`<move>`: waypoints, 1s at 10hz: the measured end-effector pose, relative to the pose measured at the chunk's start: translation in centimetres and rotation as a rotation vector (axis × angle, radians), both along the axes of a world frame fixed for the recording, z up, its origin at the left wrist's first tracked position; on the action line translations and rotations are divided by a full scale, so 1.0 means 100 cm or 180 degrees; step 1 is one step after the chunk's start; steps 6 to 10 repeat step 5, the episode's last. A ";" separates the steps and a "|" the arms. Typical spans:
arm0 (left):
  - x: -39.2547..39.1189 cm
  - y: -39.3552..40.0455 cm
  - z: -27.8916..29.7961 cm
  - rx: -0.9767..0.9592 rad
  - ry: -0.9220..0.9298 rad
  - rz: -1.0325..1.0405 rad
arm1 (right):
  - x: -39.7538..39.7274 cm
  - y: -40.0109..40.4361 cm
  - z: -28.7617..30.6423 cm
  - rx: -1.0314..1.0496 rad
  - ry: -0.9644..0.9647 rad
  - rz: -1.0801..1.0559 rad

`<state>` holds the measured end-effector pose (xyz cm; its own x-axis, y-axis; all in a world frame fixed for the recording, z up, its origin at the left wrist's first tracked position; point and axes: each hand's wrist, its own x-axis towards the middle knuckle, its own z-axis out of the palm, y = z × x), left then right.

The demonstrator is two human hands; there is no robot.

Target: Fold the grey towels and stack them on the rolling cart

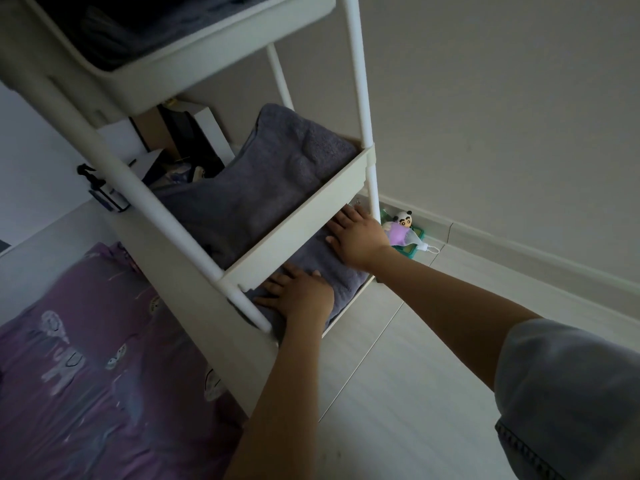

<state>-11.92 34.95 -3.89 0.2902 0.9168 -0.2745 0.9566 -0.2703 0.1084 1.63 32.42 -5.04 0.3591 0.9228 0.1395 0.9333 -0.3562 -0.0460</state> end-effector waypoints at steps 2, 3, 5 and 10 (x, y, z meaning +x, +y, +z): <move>-0.015 -0.026 0.007 0.0327 -0.0556 -0.0414 | -0.011 -0.040 0.005 0.0652 0.0208 0.0044; -0.025 -0.043 0.014 0.0281 -0.0715 -0.0548 | -0.019 -0.070 0.006 0.0729 0.0326 0.0056; -0.046 -0.075 0.035 0.0541 -0.1231 -0.1043 | -0.042 -0.119 0.030 0.1270 0.0926 -0.0383; -0.046 -0.075 0.035 0.0541 -0.1231 -0.1043 | -0.042 -0.119 0.030 0.1270 0.0926 -0.0383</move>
